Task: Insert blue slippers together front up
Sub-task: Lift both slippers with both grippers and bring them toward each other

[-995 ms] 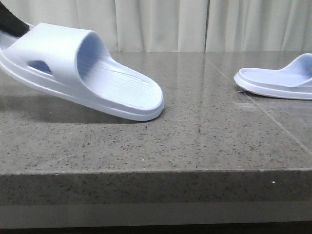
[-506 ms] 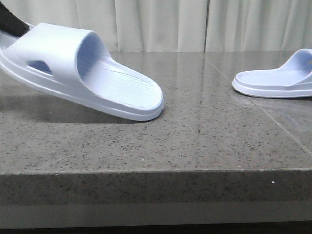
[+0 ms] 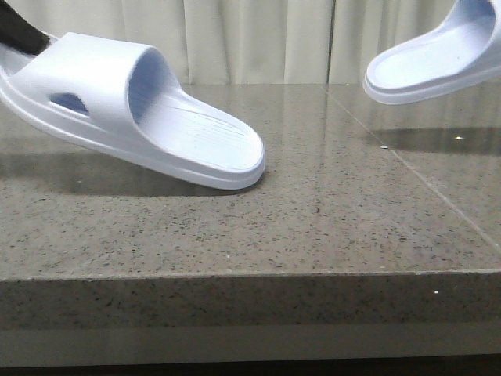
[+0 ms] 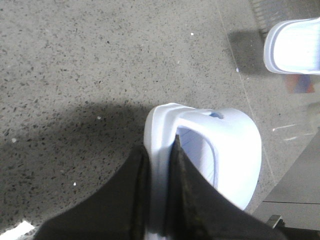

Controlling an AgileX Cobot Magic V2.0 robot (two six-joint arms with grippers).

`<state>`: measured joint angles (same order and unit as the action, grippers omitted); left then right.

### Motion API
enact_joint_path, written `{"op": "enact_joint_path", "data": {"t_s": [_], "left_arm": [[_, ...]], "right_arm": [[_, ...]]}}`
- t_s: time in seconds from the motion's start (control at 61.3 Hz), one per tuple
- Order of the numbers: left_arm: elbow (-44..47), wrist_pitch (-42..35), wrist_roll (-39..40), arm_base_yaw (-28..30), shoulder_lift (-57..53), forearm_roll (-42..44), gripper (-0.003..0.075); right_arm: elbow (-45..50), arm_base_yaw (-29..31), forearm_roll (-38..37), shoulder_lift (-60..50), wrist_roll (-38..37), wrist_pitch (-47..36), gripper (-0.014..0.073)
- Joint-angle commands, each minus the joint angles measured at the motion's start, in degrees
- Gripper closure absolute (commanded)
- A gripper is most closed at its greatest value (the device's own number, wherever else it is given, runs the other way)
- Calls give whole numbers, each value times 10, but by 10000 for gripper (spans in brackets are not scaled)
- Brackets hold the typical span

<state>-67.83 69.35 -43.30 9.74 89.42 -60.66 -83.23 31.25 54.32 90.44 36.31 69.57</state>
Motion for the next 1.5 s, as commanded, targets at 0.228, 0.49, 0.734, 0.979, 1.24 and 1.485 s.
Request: {"op": "enact_joint_path", "data": {"t_s": [0.228,0.49,0.734,0.979,1.24,1.485], "left_arm": [[-14,8,1,1,-25,-71,741],[-14,-19,1,-6,-24,-140,741],[-14,-86,1,-52,-24,-161,741],[-14,-111,1,-81,-24,-162,741],[-14,-112,1,-83,-24,-163,741],[-14,-107,1,-83,-24,-179,741]], "right_arm": [[-9,-83,81,-64,-6,70,661],[89,-88,174,-64,23,71,661],[149,-91,225,-64,55,71,661],[150,-115,226,-63,64,52,661],[150,-176,215,-63,72,-7,661],[150,-209,222,-49,72,-68,661]]}}
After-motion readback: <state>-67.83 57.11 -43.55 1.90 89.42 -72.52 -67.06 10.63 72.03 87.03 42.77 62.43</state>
